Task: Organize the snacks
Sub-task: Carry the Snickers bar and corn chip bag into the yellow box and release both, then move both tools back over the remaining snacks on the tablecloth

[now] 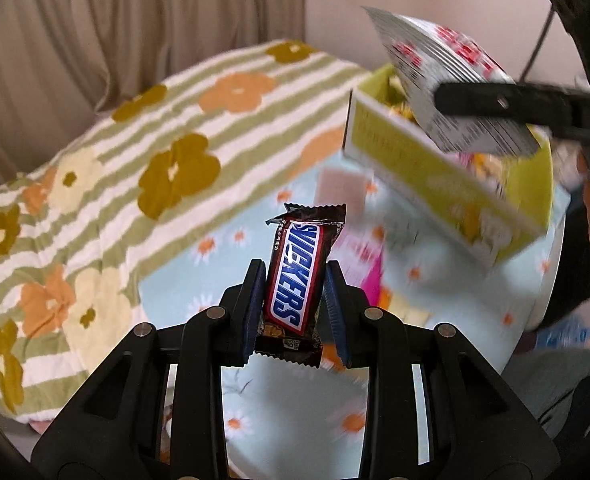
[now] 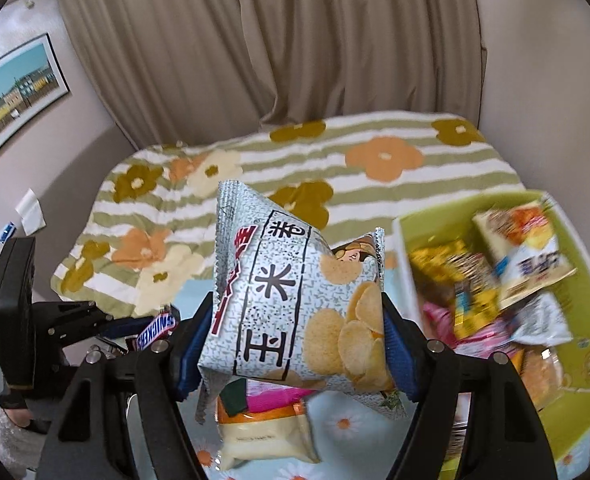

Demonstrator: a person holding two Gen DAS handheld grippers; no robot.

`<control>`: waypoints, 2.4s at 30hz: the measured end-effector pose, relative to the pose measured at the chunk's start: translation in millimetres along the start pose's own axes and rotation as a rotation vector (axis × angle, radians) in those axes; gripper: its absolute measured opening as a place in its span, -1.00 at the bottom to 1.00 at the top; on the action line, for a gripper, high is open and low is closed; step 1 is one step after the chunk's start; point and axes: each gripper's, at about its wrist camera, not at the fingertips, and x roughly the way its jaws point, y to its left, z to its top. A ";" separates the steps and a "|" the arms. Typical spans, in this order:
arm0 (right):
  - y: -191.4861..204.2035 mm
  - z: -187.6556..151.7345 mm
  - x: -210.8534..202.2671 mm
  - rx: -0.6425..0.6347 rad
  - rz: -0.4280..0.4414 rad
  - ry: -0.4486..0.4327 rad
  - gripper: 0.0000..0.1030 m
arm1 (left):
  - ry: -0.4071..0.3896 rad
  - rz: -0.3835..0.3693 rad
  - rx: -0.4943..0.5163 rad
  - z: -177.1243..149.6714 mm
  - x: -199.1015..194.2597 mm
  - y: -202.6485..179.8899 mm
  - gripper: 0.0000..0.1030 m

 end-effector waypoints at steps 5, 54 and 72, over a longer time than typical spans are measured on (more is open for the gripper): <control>-50.3 5.1 -37.1 -0.024 0.013 -0.021 0.36 | -0.040 0.009 -0.060 39.2 -4.0 -48.1 -0.47; -240.0 -39.8 -57.7 -0.008 0.059 0.206 0.50 | 0.063 0.056 -0.207 89.8 56.4 -256.5 0.99; -214.8 -52.4 -83.3 -0.113 0.090 0.119 0.94 | 0.002 0.171 -0.391 27.6 2.8 -240.6 0.99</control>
